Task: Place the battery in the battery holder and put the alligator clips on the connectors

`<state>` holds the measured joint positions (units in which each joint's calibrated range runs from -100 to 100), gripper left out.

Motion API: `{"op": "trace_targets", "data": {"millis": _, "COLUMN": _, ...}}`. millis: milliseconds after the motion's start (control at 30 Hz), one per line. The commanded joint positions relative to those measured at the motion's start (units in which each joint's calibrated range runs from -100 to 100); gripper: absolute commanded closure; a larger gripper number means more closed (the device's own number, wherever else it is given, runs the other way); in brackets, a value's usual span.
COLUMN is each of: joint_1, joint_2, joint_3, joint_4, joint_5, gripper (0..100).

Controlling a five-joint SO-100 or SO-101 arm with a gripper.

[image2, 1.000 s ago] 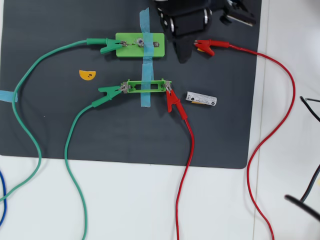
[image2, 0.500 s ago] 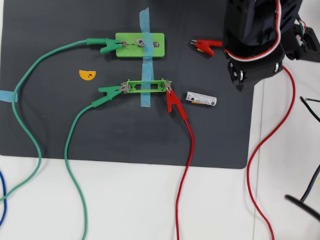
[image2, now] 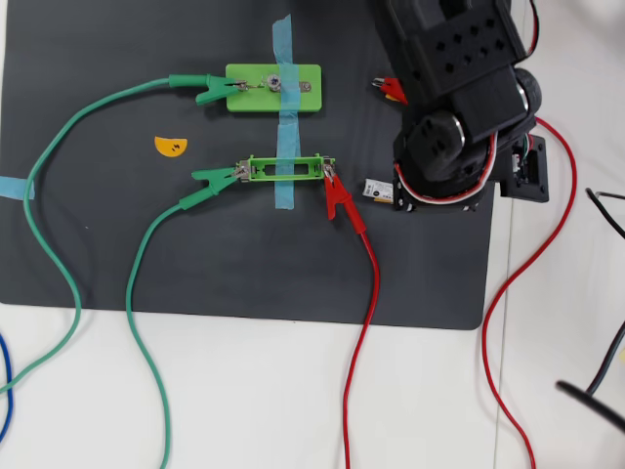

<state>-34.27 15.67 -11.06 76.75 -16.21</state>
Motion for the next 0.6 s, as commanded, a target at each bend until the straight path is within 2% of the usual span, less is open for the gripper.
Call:
{"op": "trace_targets", "data": {"millis": 0, "joint_1": 0.90, "joint_2": -0.23, "joint_3": -2.36, "joint_4": 0.48, "joint_5": 0.08, "gripper": 95}}
{"op": "trace_targets", "data": {"millis": 567, "joint_1": 0.70, "joint_2": 1.82, "joint_3": -2.01, "joint_4": 0.39, "joint_5": 0.60, "gripper": 92}}
